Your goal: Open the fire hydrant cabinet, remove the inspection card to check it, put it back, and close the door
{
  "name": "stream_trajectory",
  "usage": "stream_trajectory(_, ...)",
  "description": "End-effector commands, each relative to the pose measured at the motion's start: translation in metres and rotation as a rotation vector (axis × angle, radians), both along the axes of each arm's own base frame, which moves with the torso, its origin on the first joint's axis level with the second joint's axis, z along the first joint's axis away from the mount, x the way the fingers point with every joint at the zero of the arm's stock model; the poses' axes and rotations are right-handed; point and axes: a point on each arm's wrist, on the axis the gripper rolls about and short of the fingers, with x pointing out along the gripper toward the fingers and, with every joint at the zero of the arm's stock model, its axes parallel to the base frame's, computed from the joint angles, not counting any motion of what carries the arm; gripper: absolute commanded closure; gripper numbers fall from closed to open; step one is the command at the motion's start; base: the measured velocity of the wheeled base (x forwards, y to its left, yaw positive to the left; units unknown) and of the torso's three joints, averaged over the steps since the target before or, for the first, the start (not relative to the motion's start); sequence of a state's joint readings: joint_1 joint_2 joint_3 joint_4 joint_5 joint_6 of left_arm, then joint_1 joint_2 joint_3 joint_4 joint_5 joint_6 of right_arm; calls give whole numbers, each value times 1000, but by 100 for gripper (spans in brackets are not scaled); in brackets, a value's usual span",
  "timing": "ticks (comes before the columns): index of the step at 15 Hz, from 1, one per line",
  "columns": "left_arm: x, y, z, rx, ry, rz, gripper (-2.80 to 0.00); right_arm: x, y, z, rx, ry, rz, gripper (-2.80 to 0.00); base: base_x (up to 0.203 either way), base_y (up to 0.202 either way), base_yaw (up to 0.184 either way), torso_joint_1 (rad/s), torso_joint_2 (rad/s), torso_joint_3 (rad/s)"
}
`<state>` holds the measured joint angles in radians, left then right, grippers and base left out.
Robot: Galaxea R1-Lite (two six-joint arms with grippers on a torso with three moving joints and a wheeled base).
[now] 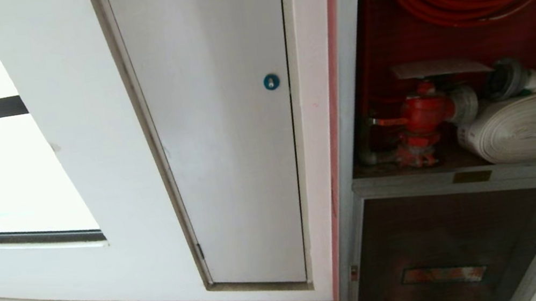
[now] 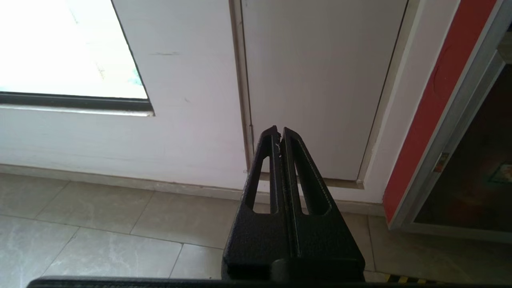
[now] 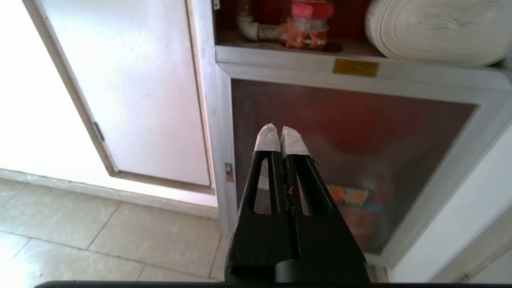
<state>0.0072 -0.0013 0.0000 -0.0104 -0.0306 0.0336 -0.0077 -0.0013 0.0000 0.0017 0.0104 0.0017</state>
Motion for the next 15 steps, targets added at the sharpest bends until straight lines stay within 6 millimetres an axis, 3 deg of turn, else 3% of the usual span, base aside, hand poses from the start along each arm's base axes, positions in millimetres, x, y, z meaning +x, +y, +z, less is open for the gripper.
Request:
stream_trajectory(1,1,0,-2,0,7,0,0,0,0,0,0,-2,0,0,-197,0,1,4,2,2)
stream_trajectory(10,1,0,-2,0,7,0,0,0,0,0,0,-2,0,0,-194,0,1,2,2,4)
stream_trajectory(15,1,0,-2,0,7,0,0,0,0,0,0,-2,0,0,-23,0,0,0,-1,1)
